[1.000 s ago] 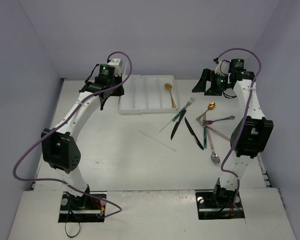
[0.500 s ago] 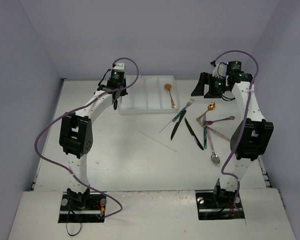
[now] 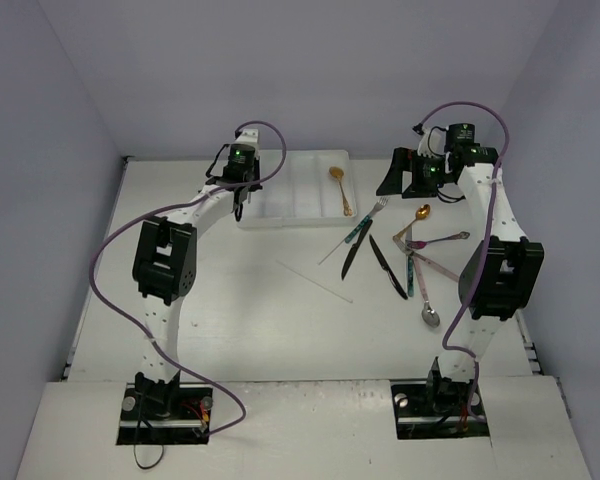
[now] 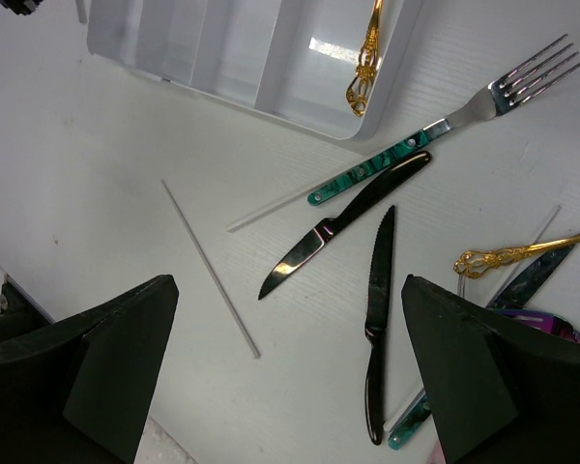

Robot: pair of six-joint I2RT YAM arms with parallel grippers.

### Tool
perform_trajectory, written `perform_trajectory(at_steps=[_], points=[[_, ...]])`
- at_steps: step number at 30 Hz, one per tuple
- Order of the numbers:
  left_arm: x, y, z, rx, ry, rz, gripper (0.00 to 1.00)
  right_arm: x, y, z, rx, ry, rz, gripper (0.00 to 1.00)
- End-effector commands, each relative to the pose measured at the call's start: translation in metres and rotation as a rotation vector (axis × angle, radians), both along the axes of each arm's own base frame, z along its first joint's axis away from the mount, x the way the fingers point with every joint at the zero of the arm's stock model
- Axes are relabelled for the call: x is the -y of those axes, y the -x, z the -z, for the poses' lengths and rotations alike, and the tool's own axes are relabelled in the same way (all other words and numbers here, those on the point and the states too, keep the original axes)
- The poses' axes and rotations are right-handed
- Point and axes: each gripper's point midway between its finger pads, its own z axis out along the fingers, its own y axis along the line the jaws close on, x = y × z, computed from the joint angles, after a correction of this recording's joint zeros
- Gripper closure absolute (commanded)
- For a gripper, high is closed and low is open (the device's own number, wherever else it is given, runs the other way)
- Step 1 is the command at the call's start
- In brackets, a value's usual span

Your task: Sort the eating utensils into containers

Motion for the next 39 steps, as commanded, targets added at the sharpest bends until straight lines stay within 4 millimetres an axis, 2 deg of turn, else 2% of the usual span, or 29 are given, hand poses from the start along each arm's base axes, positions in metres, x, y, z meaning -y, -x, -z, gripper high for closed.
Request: perform_trajectory(at_steps=[1, 10, 14, 30, 32, 38, 39], points=[[0.010, -0.024, -0.060, 0.168, 0.079, 0.000, 1.00, -0.003, 0.005, -0.029, 0.085, 0.005, -0.016, 0.00], [0.004, -0.026, -0.040, 0.121, 0.086, -0.039, 1.00, -0.006, 0.006, -0.023, 0.069, -0.002, -0.026, 0.00], [0.000, -0.026, -0.030, 0.086, 0.106, -0.058, 0.97, -0.007, 0.005, -0.021, 0.066, -0.004, -0.030, 0.00], [0.001, -0.020, -0.016, 0.038, 0.108, -0.039, 0.96, -0.015, 0.004, -0.024, 0.069, -0.009, -0.043, 0.00], [0.001, -0.019, -0.016, 0.035, 0.108, -0.035, 0.93, -0.016, 0.004, -0.025, 0.072, -0.007, -0.046, 0.00], [0.003, -0.015, -0.022, 0.034, 0.118, -0.019, 0.69, -0.020, 0.005, -0.025, 0.087, 0.026, -0.052, 0.00], [0.004, -0.015, -0.026, 0.039, 0.123, -0.017, 0.66, -0.026, 0.007, -0.025, 0.091, 0.037, -0.065, 0.00]])
